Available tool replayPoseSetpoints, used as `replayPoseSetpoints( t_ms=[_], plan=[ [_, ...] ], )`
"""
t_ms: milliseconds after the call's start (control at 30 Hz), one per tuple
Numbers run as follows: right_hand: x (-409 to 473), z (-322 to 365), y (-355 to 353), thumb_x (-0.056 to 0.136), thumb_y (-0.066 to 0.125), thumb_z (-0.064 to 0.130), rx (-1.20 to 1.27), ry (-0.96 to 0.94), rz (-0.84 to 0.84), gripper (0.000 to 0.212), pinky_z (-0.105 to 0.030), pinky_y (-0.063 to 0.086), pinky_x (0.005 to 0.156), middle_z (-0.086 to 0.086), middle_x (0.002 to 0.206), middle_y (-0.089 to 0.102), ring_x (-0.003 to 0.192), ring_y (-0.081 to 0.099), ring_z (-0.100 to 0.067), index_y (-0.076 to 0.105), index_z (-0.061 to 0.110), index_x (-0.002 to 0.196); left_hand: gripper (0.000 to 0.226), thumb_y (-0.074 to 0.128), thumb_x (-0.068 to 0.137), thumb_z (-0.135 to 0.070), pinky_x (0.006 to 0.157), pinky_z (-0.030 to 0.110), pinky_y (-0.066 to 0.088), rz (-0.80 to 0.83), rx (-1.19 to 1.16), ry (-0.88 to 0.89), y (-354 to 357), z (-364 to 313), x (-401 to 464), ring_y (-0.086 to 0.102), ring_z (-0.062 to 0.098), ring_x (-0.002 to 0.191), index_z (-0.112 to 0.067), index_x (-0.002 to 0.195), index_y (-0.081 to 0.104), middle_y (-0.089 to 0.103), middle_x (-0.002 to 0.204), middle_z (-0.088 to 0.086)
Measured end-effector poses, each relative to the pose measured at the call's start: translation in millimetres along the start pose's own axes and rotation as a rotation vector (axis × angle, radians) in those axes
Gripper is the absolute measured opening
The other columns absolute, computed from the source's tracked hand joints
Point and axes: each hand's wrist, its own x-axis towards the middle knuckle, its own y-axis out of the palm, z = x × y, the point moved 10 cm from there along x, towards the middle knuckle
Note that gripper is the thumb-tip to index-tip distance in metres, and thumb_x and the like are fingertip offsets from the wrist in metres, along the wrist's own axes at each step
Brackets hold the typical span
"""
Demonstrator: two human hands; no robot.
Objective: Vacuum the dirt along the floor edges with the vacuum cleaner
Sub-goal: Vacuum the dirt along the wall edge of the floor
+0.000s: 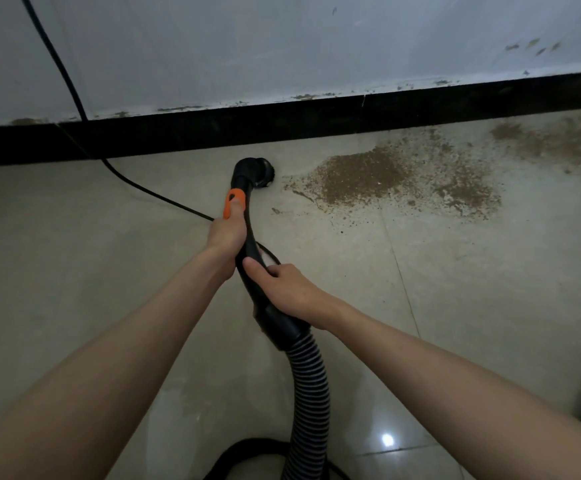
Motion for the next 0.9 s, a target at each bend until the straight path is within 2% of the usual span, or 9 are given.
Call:
replayPoseSetpoints(
  t_ms=[100, 200, 267, 367, 500, 633, 767, 833, 900],
  plan=[
    [-7, -13, 0, 0.092, 0.043, 0.065, 0.095, 0.069, 0.039, 0.061, -0.033, 0.056, 0.077, -0.011, 0.085, 0.070, 0.074, 0.067, -0.024, 0.063, 0.009, 0.086, 0.064, 0.040, 0.093, -0.059, 0.068, 0.039, 0.057, 0.019, -0.040, 0.002, 10, 0, -7, 0.059, 0.026, 0.062, 0.002, 0.109, 0.053, 0.057, 0.077, 0.013],
    [-16, -21, 4, 0.094, 0.043, 0.062, 0.188, 0.111, 0.117, 0.064, -0.036, 0.059, 0.075, -0.019, 0.091, 0.072, 0.068, 0.069, -0.025, 0.061, 0.002, 0.105, 0.058, 0.039, 0.095, -0.056, 0.064, 0.039, 0.055, 0.041, -0.058, -0.005, 20, 4, -13, 0.055, 0.022, 0.055, 0.000, 0.105, 0.053, 0.054, 0.067, 0.009],
    [-20, -24, 4, 0.096, 0.042, 0.060, 0.203, 0.120, 0.121, 0.058, -0.036, 0.059, 0.073, -0.019, 0.091, 0.071, 0.066, 0.068, -0.025, 0.059, 0.004, 0.103, 0.053, 0.038, 0.097, -0.054, 0.054, 0.033, 0.052, 0.056, -0.070, -0.005, 27, 7, -17, 0.053, 0.019, 0.045, -0.002, 0.095, 0.052, 0.052, 0.055, 0.006],
    [-20, -27, -10, 0.095, 0.038, 0.062, 0.100, 0.106, 0.017, 0.056, -0.045, 0.057, 0.087, -0.021, 0.099, 0.071, 0.084, 0.069, -0.034, 0.059, 0.010, 0.089, 0.049, 0.039, 0.097, -0.052, 0.051, 0.030, 0.048, 0.086, -0.098, -0.010, 41, 6, -20, 0.050, 0.017, 0.039, -0.006, 0.085, 0.050, 0.049, 0.048, 0.003],
    [-19, -26, -33, 0.095, 0.034, 0.064, 0.023, 0.098, -0.052, 0.064, -0.042, 0.056, 0.084, -0.017, 0.093, 0.071, 0.085, 0.069, -0.032, 0.063, 0.008, 0.089, 0.049, 0.036, 0.098, -0.051, 0.055, 0.031, 0.050, 0.110, -0.083, -0.006, 61, -5, -22, 0.051, 0.019, 0.043, -0.006, 0.086, 0.049, 0.050, 0.051, 0.005],
    [-16, -29, -60, 0.094, 0.036, 0.065, 0.027, 0.112, -0.105, 0.059, -0.030, 0.049, 0.064, -0.006, 0.077, 0.063, 0.070, 0.063, -0.023, 0.056, 0.014, 0.073, 0.049, 0.033, 0.099, -0.051, 0.048, 0.027, 0.049, 0.120, -0.011, 0.016, 81, -20, -19, 0.054, 0.020, 0.046, -0.005, 0.093, 0.049, 0.052, 0.064, 0.008],
    [-11, -33, -75, 0.094, 0.040, 0.064, 0.137, 0.127, -0.102, 0.061, -0.048, 0.056, 0.086, -0.021, 0.093, 0.070, 0.086, 0.069, -0.039, 0.061, 0.007, 0.084, 0.057, 0.032, 0.099, -0.050, 0.055, 0.031, 0.050, 0.139, 0.043, 0.050, 102, -33, -11, 0.056, 0.024, 0.055, 0.002, 0.114, 0.050, 0.054, 0.071, 0.011],
    [-9, -34, -84, 0.094, 0.042, 0.063, 0.165, 0.131, -0.114, 0.060, -0.053, 0.055, 0.088, -0.024, 0.096, 0.070, 0.088, 0.069, -0.041, 0.061, 0.006, 0.088, 0.059, 0.032, 0.099, -0.050, 0.060, 0.034, 0.051, 0.147, 0.055, 0.060, 112, -39, -8, 0.058, 0.027, 0.060, 0.002, 0.122, 0.048, 0.056, 0.076, 0.012],
    [-8, -37, -93, 0.094, 0.043, 0.062, 0.183, 0.131, -0.128, 0.059, -0.053, 0.055, 0.089, -0.025, 0.098, 0.070, 0.089, 0.068, -0.041, 0.060, 0.006, 0.089, 0.062, 0.031, 0.098, -0.051, 0.074, 0.041, 0.055, 0.153, 0.077, 0.056, 122, -43, -7, 0.063, 0.035, 0.079, 0.002, 0.128, 0.045, 0.062, 0.096, 0.020]
  ],
)
